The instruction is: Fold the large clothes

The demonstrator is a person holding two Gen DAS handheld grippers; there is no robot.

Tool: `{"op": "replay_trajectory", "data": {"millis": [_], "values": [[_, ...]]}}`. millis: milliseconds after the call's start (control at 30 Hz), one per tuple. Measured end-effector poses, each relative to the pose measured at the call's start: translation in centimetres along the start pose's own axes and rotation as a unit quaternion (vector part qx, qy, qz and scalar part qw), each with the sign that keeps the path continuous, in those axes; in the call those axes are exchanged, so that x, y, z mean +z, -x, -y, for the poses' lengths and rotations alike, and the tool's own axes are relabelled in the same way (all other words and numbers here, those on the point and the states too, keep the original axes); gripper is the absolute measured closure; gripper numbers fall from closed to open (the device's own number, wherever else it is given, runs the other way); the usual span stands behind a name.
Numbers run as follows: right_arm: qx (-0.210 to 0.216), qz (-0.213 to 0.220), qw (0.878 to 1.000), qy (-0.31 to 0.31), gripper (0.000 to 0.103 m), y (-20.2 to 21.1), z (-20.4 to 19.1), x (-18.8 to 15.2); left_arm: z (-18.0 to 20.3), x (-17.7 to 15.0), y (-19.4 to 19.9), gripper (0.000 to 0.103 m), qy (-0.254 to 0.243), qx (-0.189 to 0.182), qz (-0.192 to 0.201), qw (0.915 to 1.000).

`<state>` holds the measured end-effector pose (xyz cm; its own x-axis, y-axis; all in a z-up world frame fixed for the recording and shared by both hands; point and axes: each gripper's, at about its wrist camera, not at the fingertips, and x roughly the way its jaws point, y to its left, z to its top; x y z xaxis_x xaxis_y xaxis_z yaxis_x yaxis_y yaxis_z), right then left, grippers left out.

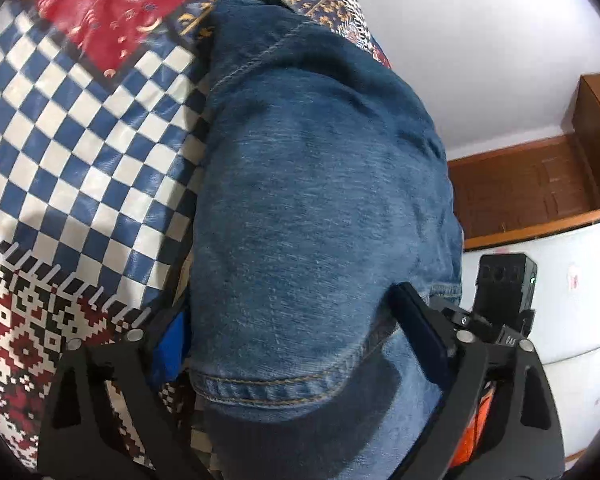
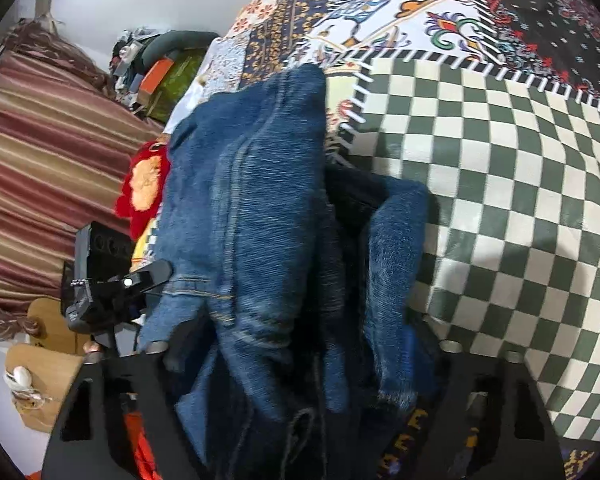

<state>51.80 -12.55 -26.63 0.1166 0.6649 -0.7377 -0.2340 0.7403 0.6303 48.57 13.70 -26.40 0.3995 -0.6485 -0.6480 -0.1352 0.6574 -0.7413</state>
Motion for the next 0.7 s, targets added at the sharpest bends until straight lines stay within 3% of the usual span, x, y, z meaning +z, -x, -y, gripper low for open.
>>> {"op": "replay_trajectory", "data": {"millis": [167,267,533,700], "values": [[-0.018,0.012,0.999,0.028,0.062,1.2,-1.4,-0.4,3.0,-1.1,1.1,0.031,-0.05,0.025,0.012,0.9984],[-0.028,0.026,0.998,0.049,0.069,2.4,-3.3,-0.8,4.2,-1.6,2.5,0.036,-0.057,0.021,0.021,0.998],[-0.028,0.054,0.993,0.102,0.074,5.1,-9.6,-1.7,9.4,-3.5,10.1,0.039,-0.135,0.047,0.085,0.9861],[-0.01,0.067,0.99,0.123,0.074,6.4,-13.9,-2.4,9.9,-4.3,15.9,0.039,-0.156,0.058,0.127,0.9778]]}}
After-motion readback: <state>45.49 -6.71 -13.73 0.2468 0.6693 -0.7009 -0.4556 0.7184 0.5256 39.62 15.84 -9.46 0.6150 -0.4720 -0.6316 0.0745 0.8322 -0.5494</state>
